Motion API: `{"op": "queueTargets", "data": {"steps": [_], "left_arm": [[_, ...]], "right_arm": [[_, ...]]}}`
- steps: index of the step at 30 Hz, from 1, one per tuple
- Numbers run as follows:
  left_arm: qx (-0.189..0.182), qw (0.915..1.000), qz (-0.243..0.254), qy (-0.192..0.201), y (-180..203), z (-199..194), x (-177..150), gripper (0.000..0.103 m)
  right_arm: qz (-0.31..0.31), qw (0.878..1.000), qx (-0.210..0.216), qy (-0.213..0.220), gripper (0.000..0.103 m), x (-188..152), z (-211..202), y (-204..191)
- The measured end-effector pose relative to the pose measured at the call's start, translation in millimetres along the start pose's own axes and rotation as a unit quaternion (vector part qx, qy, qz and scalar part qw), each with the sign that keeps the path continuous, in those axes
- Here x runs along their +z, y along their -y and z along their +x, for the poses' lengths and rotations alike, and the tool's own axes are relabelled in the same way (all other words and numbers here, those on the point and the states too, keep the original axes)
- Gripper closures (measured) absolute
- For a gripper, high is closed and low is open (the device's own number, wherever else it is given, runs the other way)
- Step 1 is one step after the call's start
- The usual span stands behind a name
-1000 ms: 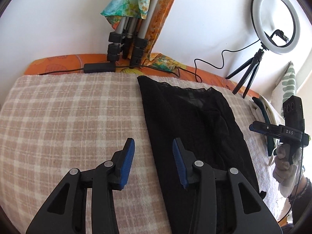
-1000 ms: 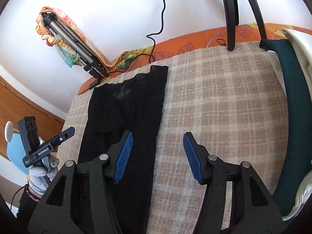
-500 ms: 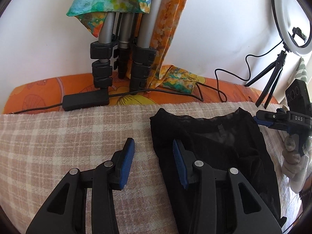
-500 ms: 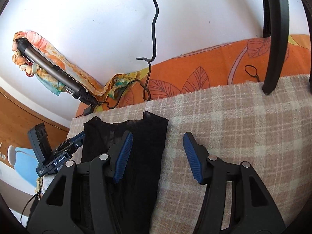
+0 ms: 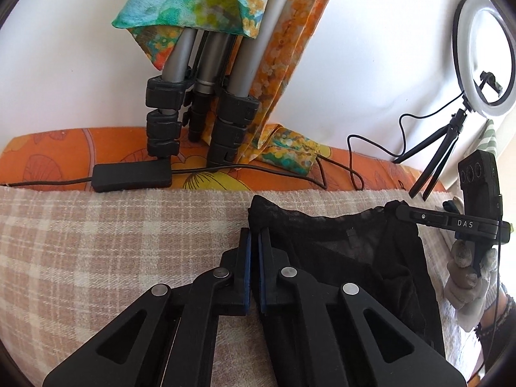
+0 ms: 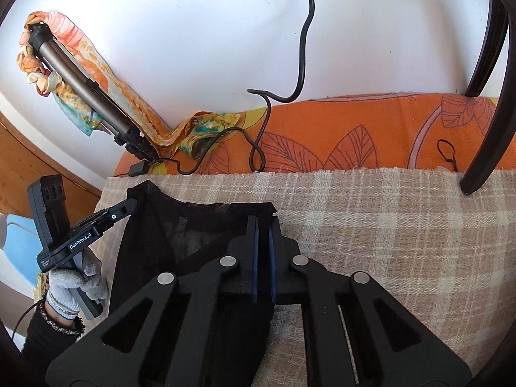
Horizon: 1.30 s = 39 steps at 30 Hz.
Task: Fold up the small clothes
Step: 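Fold the collar end over toward the hem with both tools, then open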
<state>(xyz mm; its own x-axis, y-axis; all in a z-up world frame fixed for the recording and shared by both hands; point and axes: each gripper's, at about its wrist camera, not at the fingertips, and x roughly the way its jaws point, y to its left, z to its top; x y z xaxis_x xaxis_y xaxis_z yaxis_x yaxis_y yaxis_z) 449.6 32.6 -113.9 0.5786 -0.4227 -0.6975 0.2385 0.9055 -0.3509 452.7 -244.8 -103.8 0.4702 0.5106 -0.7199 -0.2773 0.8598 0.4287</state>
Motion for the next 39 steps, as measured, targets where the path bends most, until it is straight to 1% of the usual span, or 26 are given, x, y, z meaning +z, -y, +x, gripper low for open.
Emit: {"op": "queueTargets", "data": {"steps": [7,10,14,19,25,30,33,39], "left_arm": [[-0.014,0.9997,0.002,0.022,3,-22,4,0.101],[-0.014,0.9993,0.017,0.031,12,-37,2,0.101],[-0.009,0.9985,0.034,0.042,26,-62,-2,0.101],[-0.005,0.9969,0.051,0.059,46,-99,-15,0.101],[-0.004,0.9954,0.064,0.071,69,-141,-47,0.101],[-0.007,0.9937,0.082,0.076,93,-172,-85,0.101],[-0.012,0.9935,0.088,0.072,102,-185,-113,0.101],[-0.001,0.9920,0.115,0.052,113,-196,-172,0.101]], "right_arm": [[-0.013,1.000,0.009,0.017,0.097,8,-23,-12],[-0.017,0.999,0.012,0.025,0.097,7,-36,-19],[-0.023,0.999,0.013,0.034,0.097,1,-59,-32],[-0.037,0.998,0.016,0.047,0.097,-18,-99,-54],[-0.063,0.997,0.009,0.053,0.097,-60,-141,-87],[-0.071,0.996,0.008,0.057,0.097,-111,-170,-106],[-0.072,0.996,0.005,0.056,0.097,-145,-180,-112],[-0.078,0.995,-0.012,0.054,0.097,-207,-184,-116]]}}
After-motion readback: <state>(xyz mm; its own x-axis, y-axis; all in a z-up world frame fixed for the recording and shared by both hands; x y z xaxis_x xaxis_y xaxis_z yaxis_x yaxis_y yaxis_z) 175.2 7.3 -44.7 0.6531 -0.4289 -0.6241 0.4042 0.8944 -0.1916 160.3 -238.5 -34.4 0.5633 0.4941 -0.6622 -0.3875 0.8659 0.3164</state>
